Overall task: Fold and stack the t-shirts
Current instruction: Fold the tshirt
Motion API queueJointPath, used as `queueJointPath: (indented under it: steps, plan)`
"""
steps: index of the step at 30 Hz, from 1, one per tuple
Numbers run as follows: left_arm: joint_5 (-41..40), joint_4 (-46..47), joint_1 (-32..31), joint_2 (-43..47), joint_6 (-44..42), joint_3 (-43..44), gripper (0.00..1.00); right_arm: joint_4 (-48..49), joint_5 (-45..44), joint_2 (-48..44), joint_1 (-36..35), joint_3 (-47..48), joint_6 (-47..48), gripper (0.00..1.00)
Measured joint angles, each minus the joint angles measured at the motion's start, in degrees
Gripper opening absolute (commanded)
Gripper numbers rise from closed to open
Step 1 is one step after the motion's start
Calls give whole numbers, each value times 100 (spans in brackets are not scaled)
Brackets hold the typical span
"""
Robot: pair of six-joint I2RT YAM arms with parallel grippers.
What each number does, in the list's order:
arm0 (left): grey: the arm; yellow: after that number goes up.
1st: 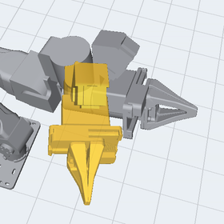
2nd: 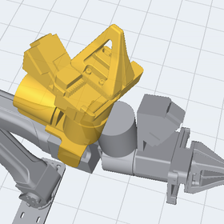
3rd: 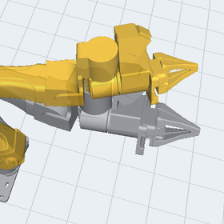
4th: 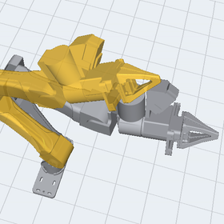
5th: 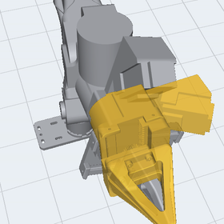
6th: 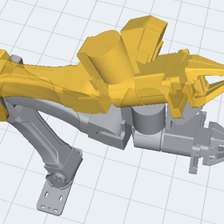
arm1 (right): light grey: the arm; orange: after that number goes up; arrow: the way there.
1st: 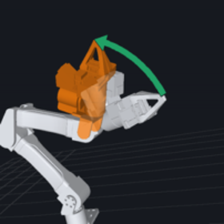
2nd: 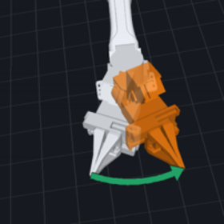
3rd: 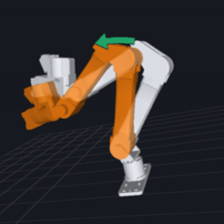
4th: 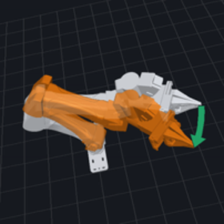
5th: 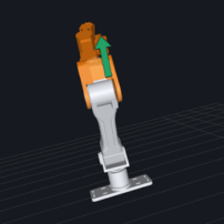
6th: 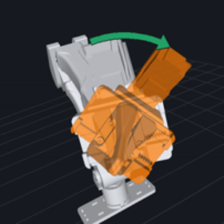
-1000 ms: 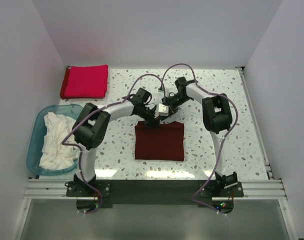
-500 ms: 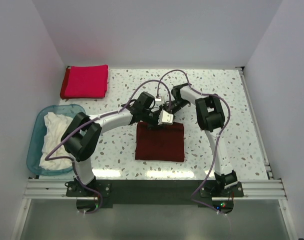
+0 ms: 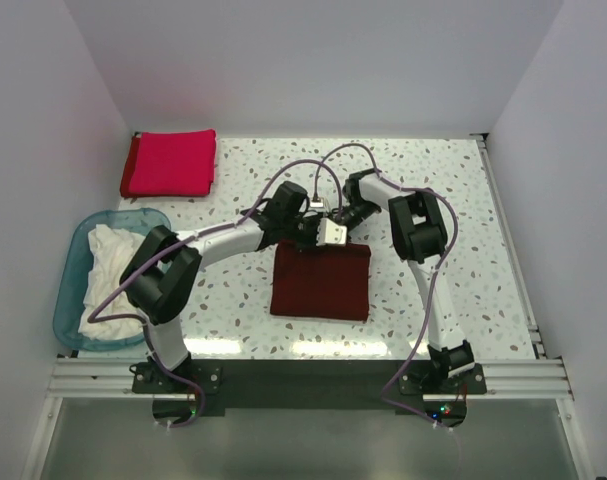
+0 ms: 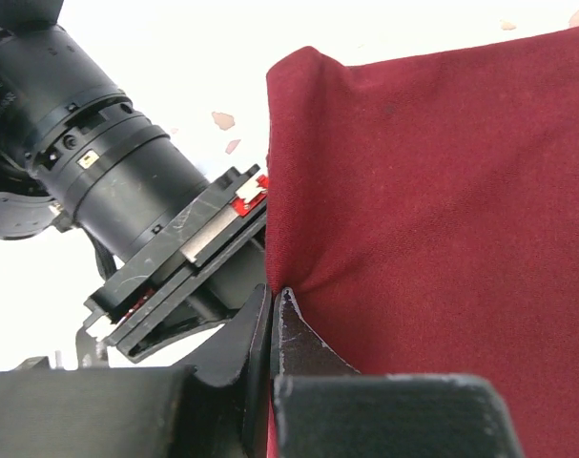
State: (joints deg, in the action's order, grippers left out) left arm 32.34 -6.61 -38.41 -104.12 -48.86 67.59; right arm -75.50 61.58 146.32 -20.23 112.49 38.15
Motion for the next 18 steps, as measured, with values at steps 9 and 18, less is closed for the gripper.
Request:
queueJointPath:
  steps: [9,18]
  plan:
    - [-291,439,0,55,-26,-205,0,-103,52,42,0,2,55,19]
    - [-492,706,0,216,-144,-459,35,-199,-26,57,-2,144,55,24]
